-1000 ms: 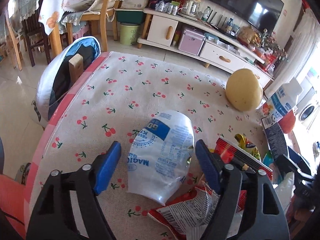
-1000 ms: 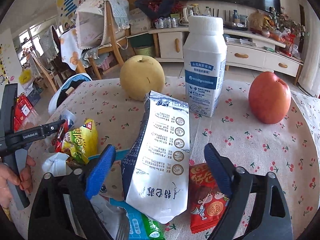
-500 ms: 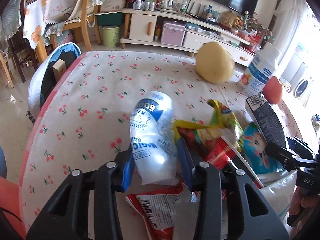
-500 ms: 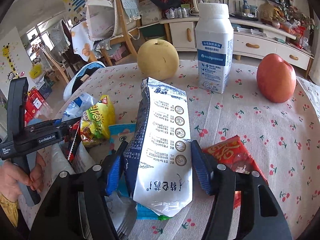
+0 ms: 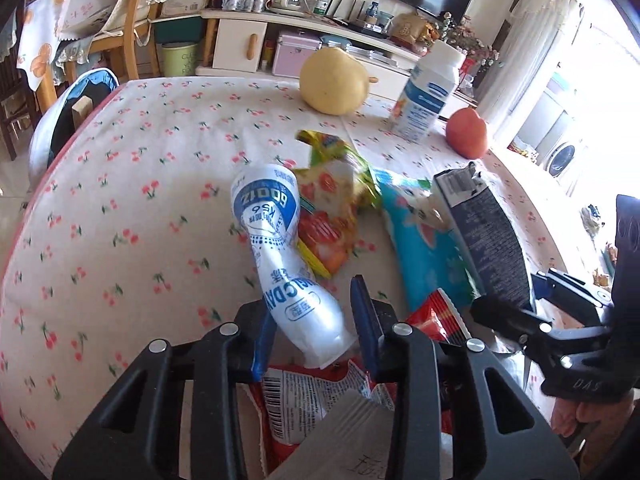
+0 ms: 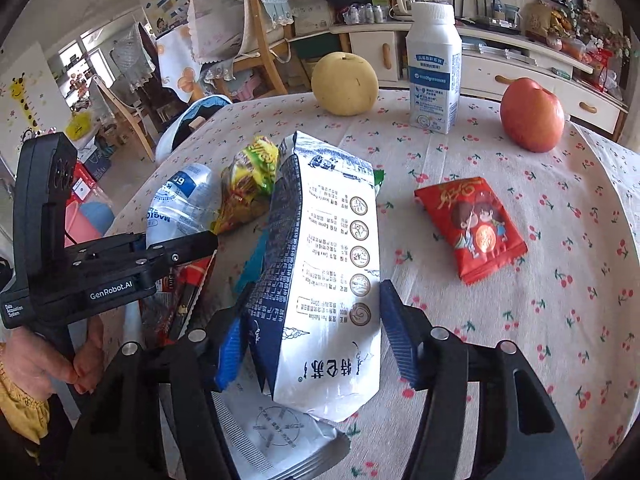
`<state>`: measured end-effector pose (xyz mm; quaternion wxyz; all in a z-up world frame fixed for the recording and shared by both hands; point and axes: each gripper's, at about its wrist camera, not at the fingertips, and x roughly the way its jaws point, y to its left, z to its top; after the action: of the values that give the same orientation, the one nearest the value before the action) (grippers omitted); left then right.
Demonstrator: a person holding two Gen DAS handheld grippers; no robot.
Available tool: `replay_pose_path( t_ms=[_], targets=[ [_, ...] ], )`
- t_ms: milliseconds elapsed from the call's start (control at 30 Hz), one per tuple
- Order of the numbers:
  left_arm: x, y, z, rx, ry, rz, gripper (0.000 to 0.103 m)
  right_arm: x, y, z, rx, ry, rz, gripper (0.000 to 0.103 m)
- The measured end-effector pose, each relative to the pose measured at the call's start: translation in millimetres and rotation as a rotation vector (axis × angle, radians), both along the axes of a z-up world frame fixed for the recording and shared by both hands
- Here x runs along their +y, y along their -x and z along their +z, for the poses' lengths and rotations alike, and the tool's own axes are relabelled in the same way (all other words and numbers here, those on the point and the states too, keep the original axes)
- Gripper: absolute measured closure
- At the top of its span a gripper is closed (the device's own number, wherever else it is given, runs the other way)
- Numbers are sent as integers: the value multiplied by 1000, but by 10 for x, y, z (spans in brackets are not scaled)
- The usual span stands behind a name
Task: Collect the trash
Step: 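Grasp the white MAGICDAY bag with the left tool while the right tool grasps a white snack bag, then lift the MAGICDAY bag and the white snack bag off the table with both tools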
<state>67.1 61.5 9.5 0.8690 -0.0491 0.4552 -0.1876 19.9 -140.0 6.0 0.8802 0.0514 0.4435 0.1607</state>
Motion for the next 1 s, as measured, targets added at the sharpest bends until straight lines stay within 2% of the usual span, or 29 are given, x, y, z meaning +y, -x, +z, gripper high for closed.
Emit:
replay_pose_path(
  t_ms=[300, 333, 367, 667, 1000],
  targets=[
    [108, 480, 106, 13, 99, 27, 70, -7, 451, 80, 2, -10, -63, 43],
    [126, 528, 118, 15, 105, 32, 77, -12, 500, 89, 0, -12, -71, 43],
    [163, 573, 128, 18, 114, 39, 78, -15, 548, 100, -5, -14, -80, 43],
    [408, 846, 214, 4, 162, 93, 78, 8, 971, 272, -56, -25, -103, 43],
    [624, 1091, 394, -49, 186, 138, 78, 22, 1149, 394, -86, -75, -116, 43]
  ],
)
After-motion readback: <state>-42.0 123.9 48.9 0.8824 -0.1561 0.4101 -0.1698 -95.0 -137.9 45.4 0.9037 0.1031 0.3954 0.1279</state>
